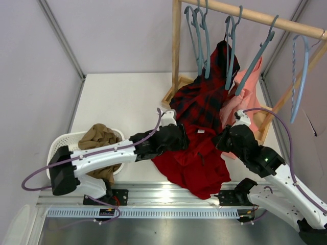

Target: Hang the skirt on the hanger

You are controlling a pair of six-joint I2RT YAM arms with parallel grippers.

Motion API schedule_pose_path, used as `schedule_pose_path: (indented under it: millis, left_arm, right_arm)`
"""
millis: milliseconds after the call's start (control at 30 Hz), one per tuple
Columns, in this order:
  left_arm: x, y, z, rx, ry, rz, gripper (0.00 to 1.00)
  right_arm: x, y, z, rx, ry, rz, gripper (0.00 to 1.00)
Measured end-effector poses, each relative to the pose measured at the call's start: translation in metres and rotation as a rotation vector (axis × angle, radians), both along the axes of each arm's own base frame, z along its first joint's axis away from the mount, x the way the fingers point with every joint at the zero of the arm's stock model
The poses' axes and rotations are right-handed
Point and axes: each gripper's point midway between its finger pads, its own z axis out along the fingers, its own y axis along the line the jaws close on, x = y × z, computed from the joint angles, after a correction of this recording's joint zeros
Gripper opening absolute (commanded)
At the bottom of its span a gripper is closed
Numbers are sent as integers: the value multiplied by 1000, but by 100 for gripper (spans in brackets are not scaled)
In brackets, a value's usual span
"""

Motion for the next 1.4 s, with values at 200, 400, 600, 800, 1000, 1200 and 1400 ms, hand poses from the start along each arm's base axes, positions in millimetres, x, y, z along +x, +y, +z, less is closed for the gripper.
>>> schedule_pose_path:
  millis: [200, 400, 600, 800, 1000, 1200, 1400]
  left_arm:
    - [22, 19, -49, 128, 48, 126, 61]
    - [42, 42, -54, 164, 24, 223, 61]
    - [51, 48, -53, 176, -12, 257, 56]
    - [56, 54, -67, 206, -45, 271, 54]
    - [63, 60, -73, 219, -108, 287, 50]
    - [74, 63, -70, 216, -182, 312, 49]
    - [80, 58, -67, 196, -231, 308, 47]
  right_arm:
    - [-1, -1, -3, -13, 5, 9, 0]
    - [-2, -1, -3, -15, 5, 16, 0]
    - [-2, 1, -5, -14, 12, 23, 0]
    - [-2, 0, -5, -14, 12, 22, 0]
    - [-2, 1, -5, -15, 13, 25, 0]
    - [-2, 1, -5, -13, 14, 27, 0]
    - [-2, 1, -5, -15, 12, 29, 0]
